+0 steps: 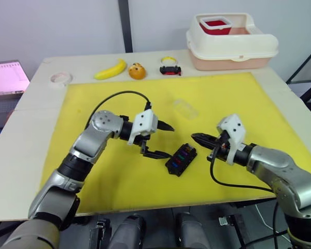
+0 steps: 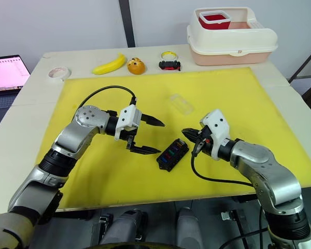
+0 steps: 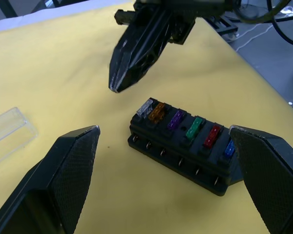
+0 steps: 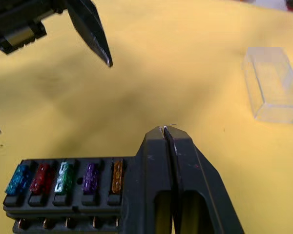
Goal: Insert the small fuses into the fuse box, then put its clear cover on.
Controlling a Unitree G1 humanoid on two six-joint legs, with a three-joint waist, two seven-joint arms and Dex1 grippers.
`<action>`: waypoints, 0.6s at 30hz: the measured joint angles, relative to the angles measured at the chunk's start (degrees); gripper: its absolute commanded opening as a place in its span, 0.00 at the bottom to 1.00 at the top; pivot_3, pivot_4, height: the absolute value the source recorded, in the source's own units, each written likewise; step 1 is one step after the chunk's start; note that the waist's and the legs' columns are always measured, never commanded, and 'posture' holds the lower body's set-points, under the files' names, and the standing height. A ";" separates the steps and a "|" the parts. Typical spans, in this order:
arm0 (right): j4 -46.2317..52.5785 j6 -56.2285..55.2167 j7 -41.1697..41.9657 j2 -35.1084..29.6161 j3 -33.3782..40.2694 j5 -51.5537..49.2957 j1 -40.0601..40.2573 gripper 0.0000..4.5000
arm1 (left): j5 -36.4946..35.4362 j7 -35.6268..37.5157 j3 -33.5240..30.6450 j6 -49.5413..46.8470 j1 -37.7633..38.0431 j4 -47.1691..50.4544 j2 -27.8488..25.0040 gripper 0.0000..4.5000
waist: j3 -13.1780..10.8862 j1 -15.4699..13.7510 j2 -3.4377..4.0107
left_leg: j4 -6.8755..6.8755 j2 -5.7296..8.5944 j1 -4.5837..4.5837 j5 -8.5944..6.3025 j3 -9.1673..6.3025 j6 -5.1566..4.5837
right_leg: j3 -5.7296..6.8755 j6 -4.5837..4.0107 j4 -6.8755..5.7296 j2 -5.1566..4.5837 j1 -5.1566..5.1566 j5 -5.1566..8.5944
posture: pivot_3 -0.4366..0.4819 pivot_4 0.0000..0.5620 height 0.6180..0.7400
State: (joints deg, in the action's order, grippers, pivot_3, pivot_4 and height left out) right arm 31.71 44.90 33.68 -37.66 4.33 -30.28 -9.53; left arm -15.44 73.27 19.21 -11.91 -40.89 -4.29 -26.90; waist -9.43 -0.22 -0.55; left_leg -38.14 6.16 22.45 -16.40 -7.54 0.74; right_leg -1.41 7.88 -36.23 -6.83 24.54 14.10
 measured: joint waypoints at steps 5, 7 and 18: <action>-0.49 -0.85 -0.22 0.51 -1.64 0.87 0.27 0.01 | 0.06 -0.07 0.00 0.00 0.02 0.03 -0.07 1.00 | 0.00 -0.10 0.00 | 0.00 0.00 0.00 0.00 0.00 0.00 | 0.00 0.00 0.00 0.00 0.00 0.00 | 0.48 0.27 1.00; -0.49 -0.88 -0.51 0.52 -1.99 1.10 0.61 0.01 | 0.11 -0.13 0.00 -0.01 0.03 0.03 -0.07 1.00 | 0.00 -0.14 0.00 | 0.00 0.00 0.00 0.00 0.00 0.00 | 0.00 0.00 0.00 0.00 0.00 0.00 | 0.48 0.27 1.00; -0.45 -0.47 -2.01 0.43 -3.75 3.25 1.84 0.01 | 0.26 -0.54 0.00 -0.03 0.02 0.06 0.07 1.00 | 0.01 -0.27 0.00 | -0.01 0.00 -0.01 0.00 -0.01 0.00 | 0.00 0.00 0.00 0.00 -0.04 0.00 | 0.48 0.27 1.00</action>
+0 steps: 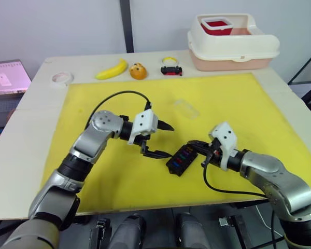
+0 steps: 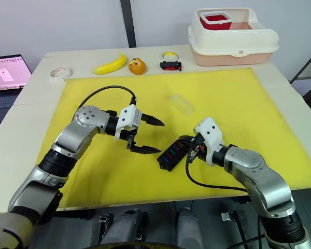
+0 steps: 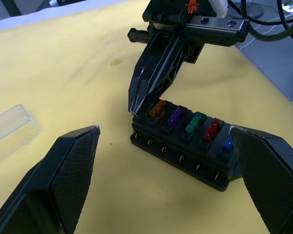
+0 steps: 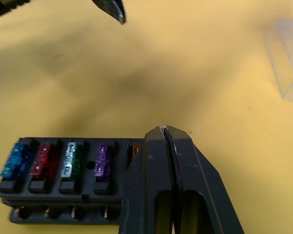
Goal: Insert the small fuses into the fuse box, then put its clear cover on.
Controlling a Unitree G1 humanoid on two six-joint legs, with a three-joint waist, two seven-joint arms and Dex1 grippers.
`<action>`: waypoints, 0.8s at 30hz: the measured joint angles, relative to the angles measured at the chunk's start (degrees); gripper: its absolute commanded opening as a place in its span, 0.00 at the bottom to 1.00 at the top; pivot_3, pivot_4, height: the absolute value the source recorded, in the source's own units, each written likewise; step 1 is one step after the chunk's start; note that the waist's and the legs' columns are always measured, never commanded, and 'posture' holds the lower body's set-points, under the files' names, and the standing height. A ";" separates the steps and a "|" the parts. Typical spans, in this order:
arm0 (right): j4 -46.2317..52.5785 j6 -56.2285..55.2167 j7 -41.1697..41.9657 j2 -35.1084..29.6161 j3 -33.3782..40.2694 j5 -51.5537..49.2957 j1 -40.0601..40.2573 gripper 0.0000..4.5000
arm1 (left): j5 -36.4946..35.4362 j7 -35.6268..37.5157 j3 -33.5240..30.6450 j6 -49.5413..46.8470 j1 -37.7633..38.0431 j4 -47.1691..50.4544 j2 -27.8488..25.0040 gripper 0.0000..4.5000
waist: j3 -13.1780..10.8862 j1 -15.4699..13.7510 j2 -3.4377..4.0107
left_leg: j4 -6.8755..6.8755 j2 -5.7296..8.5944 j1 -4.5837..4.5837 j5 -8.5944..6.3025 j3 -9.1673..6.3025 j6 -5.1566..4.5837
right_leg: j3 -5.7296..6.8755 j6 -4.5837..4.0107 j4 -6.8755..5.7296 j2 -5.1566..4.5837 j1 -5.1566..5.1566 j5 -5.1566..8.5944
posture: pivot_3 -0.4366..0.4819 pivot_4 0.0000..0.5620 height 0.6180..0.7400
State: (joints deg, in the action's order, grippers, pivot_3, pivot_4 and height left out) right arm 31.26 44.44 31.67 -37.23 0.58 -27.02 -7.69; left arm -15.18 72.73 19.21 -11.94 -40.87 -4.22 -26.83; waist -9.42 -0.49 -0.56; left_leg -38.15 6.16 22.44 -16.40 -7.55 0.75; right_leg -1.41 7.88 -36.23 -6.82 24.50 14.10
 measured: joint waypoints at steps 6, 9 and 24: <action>0.92 2.95 -0.58 1.35 1.96 -3.58 -0.89 0.01 | -0.20 -0.15 -0.26 -0.28 -0.01 0.00 0.01 1.00 | 0.00 -0.03 0.00 | 0.00 0.00 -0.01 0.00 -0.01 0.00 | 0.00 0.00 0.00 0.00 0.00 0.00 | 0.48 0.27 1.00; 2.58 7.17 -1.21 1.17 6.50 -8.71 -5.35 0.01 | -1.66 -0.43 -2.33 -1.90 0.02 0.46 -0.16 1.00 | 0.00 0.04 0.00 | 0.00 -0.01 0.00 0.00 -0.02 0.01 | 0.00 0.00 -0.01 0.00 0.01 0.00 | 0.48 0.27 1.00; -32.66 9.91 1.31 -0.89 -5.86 -1.04 -35.07 0.98 | -5.39 -12.17 -14.25 -9.68 6.04 3.49 -3.00 1.00 | 0.00 1.28 0.01 | 0.09 0.02 0.05 0.01 0.00 0.02 | 0.01 -0.01 0.01 -0.05 0.10 0.00 | 0.48 0.27 1.00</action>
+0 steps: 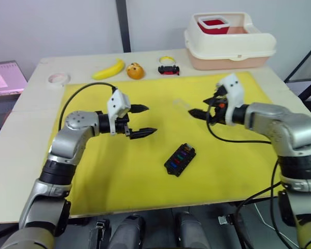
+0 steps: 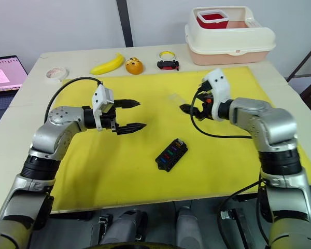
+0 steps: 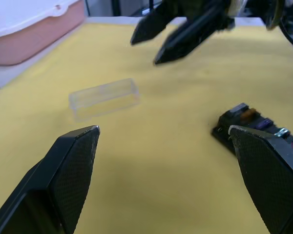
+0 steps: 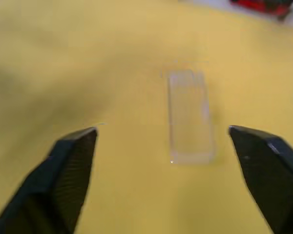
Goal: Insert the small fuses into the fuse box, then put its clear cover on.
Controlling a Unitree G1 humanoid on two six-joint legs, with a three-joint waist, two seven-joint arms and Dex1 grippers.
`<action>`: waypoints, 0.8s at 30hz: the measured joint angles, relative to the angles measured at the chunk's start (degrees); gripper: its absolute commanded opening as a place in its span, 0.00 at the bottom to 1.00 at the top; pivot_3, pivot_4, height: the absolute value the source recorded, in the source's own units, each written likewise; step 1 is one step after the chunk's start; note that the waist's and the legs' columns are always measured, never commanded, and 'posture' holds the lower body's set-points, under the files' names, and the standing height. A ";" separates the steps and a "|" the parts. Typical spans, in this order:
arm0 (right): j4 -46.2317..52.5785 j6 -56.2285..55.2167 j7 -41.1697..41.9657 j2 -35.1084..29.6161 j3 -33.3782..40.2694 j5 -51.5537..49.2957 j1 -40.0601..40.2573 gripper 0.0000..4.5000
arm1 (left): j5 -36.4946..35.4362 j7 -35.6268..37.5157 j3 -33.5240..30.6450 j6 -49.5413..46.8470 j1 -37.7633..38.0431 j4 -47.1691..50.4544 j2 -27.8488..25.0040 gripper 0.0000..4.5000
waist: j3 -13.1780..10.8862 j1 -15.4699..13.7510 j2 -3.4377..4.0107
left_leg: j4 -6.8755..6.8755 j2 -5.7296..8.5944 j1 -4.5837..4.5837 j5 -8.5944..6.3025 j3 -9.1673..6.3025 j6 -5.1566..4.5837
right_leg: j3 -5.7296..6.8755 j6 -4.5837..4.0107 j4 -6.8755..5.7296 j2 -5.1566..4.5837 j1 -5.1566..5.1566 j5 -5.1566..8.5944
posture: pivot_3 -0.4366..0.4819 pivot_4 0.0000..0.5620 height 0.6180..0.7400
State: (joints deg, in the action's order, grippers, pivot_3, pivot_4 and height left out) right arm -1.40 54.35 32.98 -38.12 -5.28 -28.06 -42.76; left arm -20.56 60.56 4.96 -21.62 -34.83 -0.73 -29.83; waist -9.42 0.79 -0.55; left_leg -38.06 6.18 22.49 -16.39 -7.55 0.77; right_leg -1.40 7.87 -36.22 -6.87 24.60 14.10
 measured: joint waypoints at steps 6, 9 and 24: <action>-16.46 -9.88 2.08 4.98 -5.47 9.31 -7.51 0.98 | 0.12 -2.38 -0.31 0.06 1.44 2.47 -0.22 1.00 | 0.00 0.10 0.00 | -0.01 -0.01 0.01 0.01 0.00 0.02 | 0.00 0.00 -0.02 0.01 0.05 0.00 | 0.48 0.27 1.00; -22.88 -13.65 2.33 7.17 -5.53 12.25 -10.43 0.98 | 0.08 -3.18 -0.34 0.03 2.01 3.60 -0.56 1.00 | 0.00 0.11 0.01 | 0.00 -0.01 0.01 0.01 -0.02 0.02 | 0.01 0.00 -0.02 0.01 0.05 0.00 | 0.48 0.27 1.00; -31.67 -18.60 2.95 13.30 -5.40 20.03 -12.45 0.82 | 0.43 -3.60 -0.11 -0.05 2.37 3.82 -0.75 1.00 | 0.01 0.39 0.03 | 0.02 -0.02 0.01 0.01 -0.02 0.03 | 0.01 0.00 -0.05 0.02 0.09 0.00 | 0.48 0.27 1.00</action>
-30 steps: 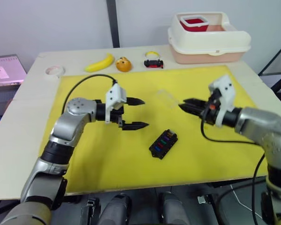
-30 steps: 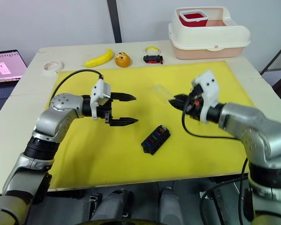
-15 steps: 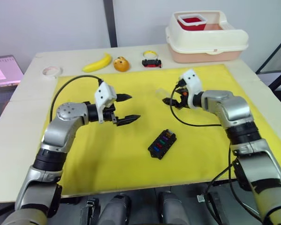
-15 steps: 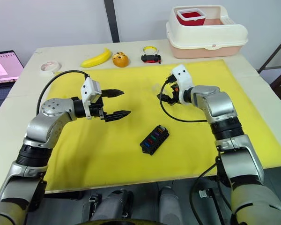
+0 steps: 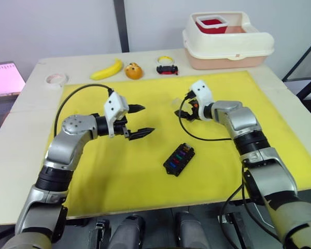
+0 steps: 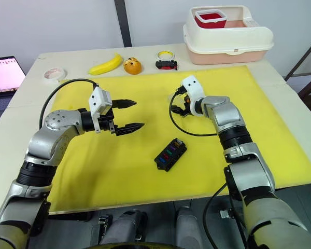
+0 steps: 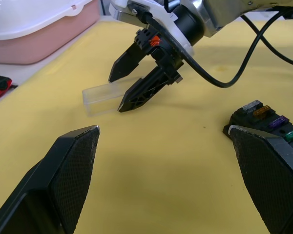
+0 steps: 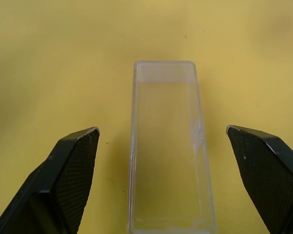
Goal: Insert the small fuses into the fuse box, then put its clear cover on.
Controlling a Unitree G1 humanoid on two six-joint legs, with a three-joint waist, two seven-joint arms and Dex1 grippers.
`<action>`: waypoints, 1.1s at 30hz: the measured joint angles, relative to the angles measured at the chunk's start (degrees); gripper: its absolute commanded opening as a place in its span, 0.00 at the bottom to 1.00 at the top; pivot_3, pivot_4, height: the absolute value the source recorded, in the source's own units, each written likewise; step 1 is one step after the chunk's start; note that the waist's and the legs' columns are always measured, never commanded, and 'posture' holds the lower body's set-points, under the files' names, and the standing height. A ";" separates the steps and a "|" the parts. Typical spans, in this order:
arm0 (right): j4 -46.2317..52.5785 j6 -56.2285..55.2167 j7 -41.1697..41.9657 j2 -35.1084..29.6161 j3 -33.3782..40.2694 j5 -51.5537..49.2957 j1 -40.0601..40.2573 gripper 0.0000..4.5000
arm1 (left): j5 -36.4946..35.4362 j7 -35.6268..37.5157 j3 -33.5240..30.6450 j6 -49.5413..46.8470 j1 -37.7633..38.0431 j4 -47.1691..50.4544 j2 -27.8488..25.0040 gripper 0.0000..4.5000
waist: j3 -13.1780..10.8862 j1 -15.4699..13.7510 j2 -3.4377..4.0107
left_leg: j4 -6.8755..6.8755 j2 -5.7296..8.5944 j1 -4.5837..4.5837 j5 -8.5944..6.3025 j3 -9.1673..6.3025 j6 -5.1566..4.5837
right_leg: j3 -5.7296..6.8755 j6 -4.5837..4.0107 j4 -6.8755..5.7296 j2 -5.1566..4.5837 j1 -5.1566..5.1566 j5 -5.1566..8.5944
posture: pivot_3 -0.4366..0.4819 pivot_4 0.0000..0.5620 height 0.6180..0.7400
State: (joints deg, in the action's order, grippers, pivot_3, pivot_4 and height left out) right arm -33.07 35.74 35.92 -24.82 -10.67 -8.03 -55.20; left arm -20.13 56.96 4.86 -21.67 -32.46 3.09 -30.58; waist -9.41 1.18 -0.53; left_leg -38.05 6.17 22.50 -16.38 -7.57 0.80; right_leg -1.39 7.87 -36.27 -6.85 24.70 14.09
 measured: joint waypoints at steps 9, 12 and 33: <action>5.16 0.89 -0.02 0.65 1.30 0.38 2.25 0.37 | 0.52 0.28 0.28 0.29 0.53 0.85 -0.21 1.00 | 0.00 -0.02 0.01 | 0.01 0.00 0.00 0.00 -0.01 0.00 | 0.00 0.00 -0.01 0.00 0.01 0.00 | 0.48 0.27 1.00; 14.62 3.96 1.69 -2.10 2.78 -1.23 7.34 0.37 | -0.54 -1.32 0.20 -2.06 5.81 7.50 -0.50 1.00 | 0.00 -0.13 0.01 | 0.05 0.01 0.02 -0.01 -0.02 0.00 | -0.01 0.00 -0.01 -0.01 0.05 0.00 | 0.48 0.27 1.00; 54.50 25.03 2.23 -16.24 14.35 -14.46 28.42 0.37 | 9.90 -27.13 18.36 -10.22 29.76 33.40 8.54 1.00 | 0.03 -1.85 0.05 | 0.02 -0.01 -0.12 -0.05 0.06 -0.06 | -0.04 -0.06 0.12 0.00 -0.20 -0.03 | 0.48 0.27 1.00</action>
State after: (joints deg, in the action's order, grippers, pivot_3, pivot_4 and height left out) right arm 21.43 60.78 38.15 -41.06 3.67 -22.48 -26.78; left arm -10.23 29.83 23.21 -31.90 -2.71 36.49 -22.05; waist -9.39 -0.67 -0.48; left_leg -38.02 6.16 22.39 -16.43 -7.51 0.73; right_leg -1.43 7.80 -36.15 -6.85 24.50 14.07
